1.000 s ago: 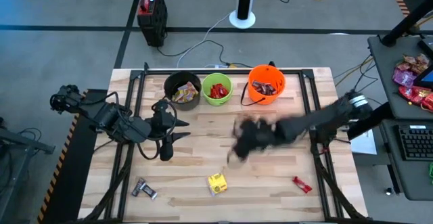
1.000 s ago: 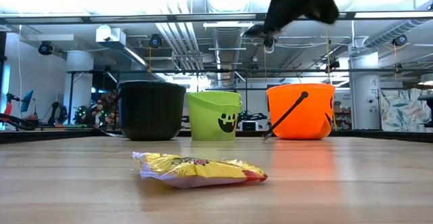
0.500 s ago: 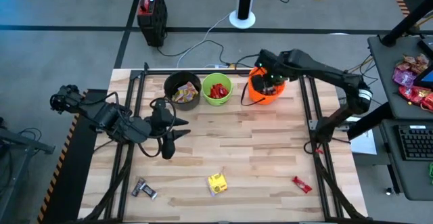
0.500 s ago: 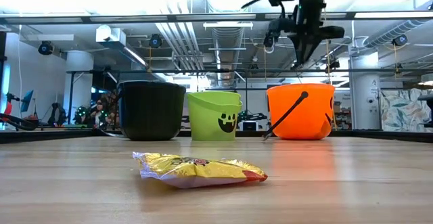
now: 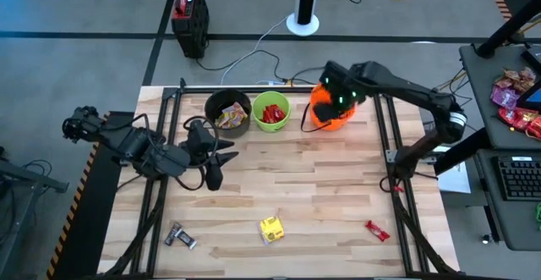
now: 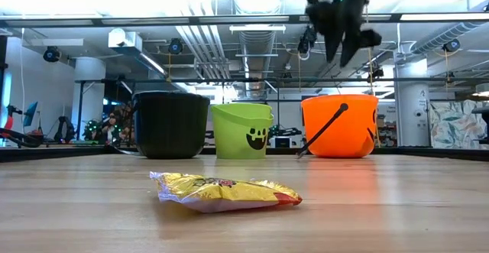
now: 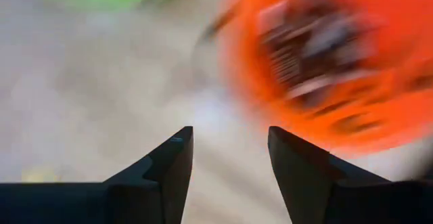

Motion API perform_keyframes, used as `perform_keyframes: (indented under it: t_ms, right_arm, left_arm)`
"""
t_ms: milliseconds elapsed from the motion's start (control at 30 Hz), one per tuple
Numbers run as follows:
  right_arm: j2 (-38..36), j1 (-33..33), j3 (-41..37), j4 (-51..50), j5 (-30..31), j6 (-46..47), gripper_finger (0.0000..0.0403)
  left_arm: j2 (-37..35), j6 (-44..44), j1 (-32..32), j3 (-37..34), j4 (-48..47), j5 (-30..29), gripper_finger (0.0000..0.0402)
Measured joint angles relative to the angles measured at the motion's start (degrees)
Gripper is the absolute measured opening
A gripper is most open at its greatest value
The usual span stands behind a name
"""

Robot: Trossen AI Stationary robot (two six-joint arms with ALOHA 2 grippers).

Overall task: Sort candy by brand, put in halloween buckets
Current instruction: Put the red chocolate bar into the green bucket

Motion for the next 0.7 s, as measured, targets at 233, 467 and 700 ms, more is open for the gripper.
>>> perform_keyframes:
  t_ms: [233, 467, 700]
  right_arm:
    - [-2.8, 22.1, -1.9, -4.2, -13.9, 7.8, 0.0191]
    - [-2.6, 46.5, -12.6, -4.5, -18.0, 27.7, 0.0194]
    - [-2.6, 61.2, -26.8, 2.9, -26.6, 46.1, 0.0194]
  left_arm:
    - [0.0, 2.8, 2.7, -1.2, 0.0, -0.1, 0.0127]
    - [0.0, 7.6, 3.7, -1.8, 0.3, -0.1, 0.0127]
    - [0.0, 12.8, 3.7, -1.8, 1.4, -0.1, 0.0127]
